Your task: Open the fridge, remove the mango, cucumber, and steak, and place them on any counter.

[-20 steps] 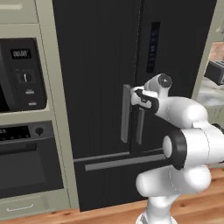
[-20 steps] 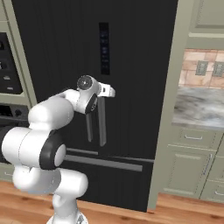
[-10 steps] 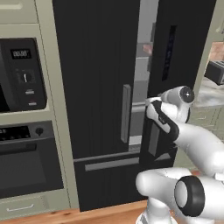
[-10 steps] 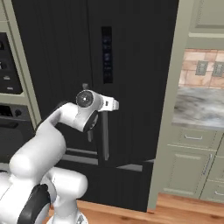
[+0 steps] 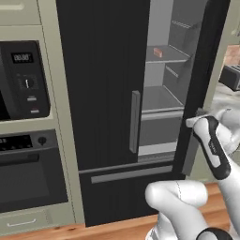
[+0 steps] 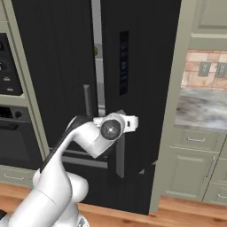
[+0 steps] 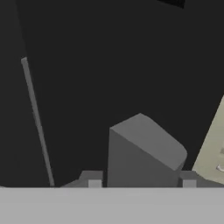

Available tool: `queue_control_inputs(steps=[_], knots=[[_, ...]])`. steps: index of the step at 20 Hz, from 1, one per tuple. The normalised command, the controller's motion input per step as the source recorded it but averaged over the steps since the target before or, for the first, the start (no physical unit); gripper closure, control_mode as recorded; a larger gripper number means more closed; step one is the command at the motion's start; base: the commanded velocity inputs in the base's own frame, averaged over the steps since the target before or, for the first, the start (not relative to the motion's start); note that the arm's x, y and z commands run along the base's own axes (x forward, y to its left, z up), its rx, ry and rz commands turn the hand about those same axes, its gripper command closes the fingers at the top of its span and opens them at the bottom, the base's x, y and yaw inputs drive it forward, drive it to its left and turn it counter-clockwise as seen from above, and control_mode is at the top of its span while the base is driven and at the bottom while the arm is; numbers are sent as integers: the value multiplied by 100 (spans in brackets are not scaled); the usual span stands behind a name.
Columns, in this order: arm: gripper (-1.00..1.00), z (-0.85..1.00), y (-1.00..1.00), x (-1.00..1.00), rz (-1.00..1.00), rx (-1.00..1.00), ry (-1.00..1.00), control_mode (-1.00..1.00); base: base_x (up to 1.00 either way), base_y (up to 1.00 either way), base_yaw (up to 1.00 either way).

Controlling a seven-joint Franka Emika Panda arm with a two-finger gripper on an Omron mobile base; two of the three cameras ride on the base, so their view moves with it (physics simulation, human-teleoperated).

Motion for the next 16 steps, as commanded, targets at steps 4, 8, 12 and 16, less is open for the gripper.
queue_control_inputs(steps=[4, 8, 12, 16], knots=[[100, -4, -27, -100, 6, -1, -5, -100, 0, 0, 0], [100, 0, -9, -100, 7, -4, -5, -100, 0, 0, 0], [-100, 0, 0, -100, 5, -9, -1, -100, 0, 0, 0], [-100, 11, 8, -96, 0, -8, -1, -100, 0, 0, 0]])
